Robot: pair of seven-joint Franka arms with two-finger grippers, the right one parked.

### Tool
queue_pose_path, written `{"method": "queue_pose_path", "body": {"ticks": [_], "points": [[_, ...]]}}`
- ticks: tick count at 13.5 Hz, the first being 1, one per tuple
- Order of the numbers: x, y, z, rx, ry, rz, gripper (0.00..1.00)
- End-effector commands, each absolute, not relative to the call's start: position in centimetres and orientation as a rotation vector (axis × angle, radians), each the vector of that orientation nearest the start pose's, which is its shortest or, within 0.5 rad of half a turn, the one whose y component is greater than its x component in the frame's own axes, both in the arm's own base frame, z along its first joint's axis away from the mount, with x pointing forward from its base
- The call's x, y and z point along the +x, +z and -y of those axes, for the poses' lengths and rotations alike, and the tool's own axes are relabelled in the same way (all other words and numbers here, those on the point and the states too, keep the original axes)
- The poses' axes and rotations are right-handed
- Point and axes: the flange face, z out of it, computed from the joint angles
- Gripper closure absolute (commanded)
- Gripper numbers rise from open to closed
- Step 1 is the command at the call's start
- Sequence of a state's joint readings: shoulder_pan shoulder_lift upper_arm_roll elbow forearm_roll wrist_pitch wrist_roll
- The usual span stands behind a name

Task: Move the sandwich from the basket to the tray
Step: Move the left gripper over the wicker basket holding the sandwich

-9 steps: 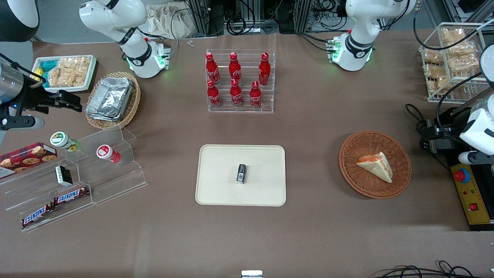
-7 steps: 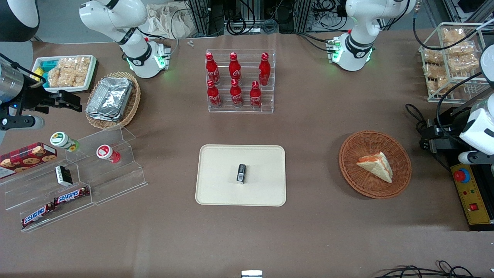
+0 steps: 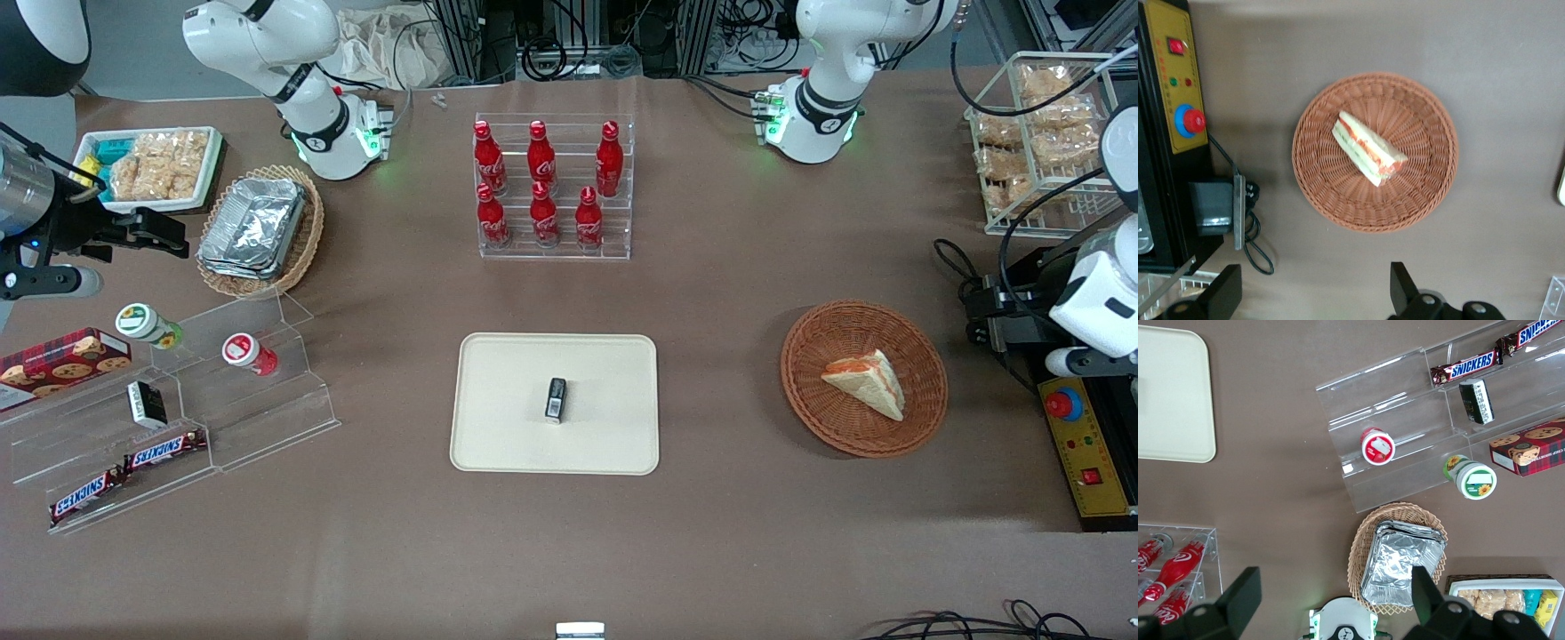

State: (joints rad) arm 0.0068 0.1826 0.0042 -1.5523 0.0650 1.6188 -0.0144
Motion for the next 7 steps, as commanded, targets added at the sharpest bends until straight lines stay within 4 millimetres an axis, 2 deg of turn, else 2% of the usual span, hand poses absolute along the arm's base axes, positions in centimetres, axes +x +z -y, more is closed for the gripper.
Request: {"method": "queue_pose_path", "body": {"ticks": [1,4,7], "points": [[59.1,51.3,-1.7,-3.086,0.223,0.027,0.00],[57.1,46.9,-2.2,-3.118,0.120,0.100,0.00],[57.1,43.7,-2.6,-3.122,0.137,0.322,0.00]]}}
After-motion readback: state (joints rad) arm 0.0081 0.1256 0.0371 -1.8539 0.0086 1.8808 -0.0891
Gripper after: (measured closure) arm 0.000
